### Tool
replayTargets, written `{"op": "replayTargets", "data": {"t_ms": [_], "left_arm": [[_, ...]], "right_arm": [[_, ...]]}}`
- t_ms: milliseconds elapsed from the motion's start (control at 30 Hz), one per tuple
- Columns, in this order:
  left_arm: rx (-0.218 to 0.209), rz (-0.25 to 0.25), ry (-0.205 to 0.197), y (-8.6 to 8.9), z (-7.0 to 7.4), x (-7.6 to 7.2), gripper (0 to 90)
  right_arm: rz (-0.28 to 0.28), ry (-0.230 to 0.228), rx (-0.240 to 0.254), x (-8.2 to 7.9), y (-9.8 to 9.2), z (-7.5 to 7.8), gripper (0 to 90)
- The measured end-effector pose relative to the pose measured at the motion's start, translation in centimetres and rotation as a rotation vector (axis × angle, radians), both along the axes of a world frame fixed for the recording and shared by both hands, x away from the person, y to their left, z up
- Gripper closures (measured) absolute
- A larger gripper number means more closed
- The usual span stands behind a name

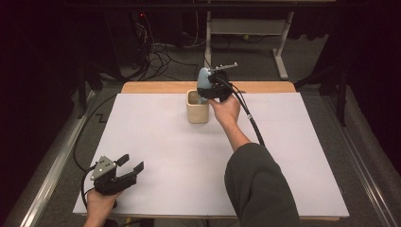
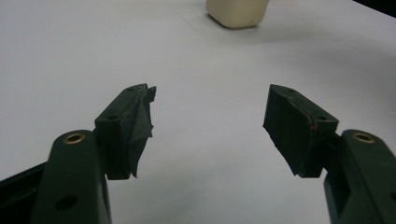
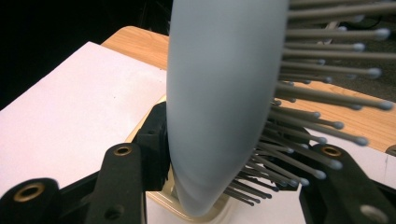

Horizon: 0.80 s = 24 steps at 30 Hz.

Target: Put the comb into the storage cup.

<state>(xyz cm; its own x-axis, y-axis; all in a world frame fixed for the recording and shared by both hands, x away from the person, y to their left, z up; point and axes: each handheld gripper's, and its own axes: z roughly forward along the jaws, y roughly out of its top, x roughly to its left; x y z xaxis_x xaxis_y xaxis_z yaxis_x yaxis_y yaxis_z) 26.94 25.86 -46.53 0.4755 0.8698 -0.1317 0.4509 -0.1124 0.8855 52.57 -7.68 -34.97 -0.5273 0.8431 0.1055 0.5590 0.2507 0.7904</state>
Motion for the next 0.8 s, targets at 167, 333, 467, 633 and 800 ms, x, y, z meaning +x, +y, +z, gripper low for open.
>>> {"op": "replayTargets", "data": {"t_ms": [167,333,467,633,800], "left_arm": [[0.002,0.001,-0.001,0.03,-0.01,0.01,32.9],[0.005,0.0,-0.001,0.02,-0.01,0.0,32.9],[0.005,0.001,0.0,0.0,-0.02,0.02,32.9],[0.006,0.001,0.001,0.0,-0.02,0.01,32.9],[0.008,0.001,-0.001,0.01,0.0,0.01,32.9]], "right_arm": [[-0.002,-0.002,0.004,-0.02,-0.06,-0.04,49.6],[-0.007,-0.018,-0.005,-0.12,-0.13,0.05,46.2],[-0.014,-0.016,0.0,-0.09,-0.33,0.05,44.7],[-0.008,-0.011,0.007,0.0,-0.58,-0.13,40.3],[-0.001,-0.004,0.003,-0.05,-0.75,-0.32,33.8]]}}
